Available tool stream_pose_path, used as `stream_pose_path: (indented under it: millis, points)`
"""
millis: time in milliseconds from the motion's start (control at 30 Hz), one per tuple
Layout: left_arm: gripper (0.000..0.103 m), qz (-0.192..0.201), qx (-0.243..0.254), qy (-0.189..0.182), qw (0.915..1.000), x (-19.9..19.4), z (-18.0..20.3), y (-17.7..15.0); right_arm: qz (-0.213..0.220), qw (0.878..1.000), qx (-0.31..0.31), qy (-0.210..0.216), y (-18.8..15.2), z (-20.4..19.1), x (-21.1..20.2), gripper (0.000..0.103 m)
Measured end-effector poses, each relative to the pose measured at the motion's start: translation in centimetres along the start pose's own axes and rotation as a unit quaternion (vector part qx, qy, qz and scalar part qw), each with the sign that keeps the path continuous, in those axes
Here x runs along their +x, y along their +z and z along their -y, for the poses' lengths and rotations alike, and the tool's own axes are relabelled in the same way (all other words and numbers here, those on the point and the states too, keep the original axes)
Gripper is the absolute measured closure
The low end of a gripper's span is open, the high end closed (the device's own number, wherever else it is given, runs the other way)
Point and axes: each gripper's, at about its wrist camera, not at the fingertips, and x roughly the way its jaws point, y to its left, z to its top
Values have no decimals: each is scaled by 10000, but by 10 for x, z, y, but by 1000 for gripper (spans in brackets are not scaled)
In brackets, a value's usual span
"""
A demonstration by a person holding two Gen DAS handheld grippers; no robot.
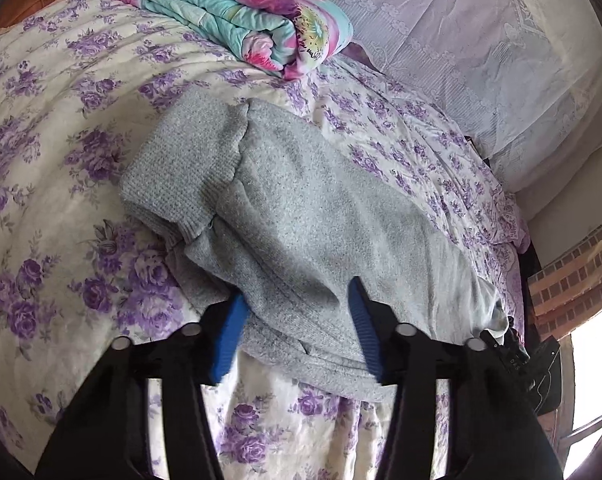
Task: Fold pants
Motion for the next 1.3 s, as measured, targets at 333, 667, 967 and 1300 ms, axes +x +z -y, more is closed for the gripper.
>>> stream_pose_path:
  millis: [333,667,967,1300]
  points:
    - [91,727,257,-353,9964,-40,25,21,798,9963,-172,258,1,-13,-49,99]
    - [91,1262,198,23,9918,18,72,150,1208,9903,-685,-24,168,-72,22,96]
    - [49,660,-474,783,9936,77,16,159,1296,9666,-1685,-1429,165,-95,58,53]
    - [48,615,-238,388,9971,-33,-15,66,1491,9833,-444,-943,28,3,-68,48]
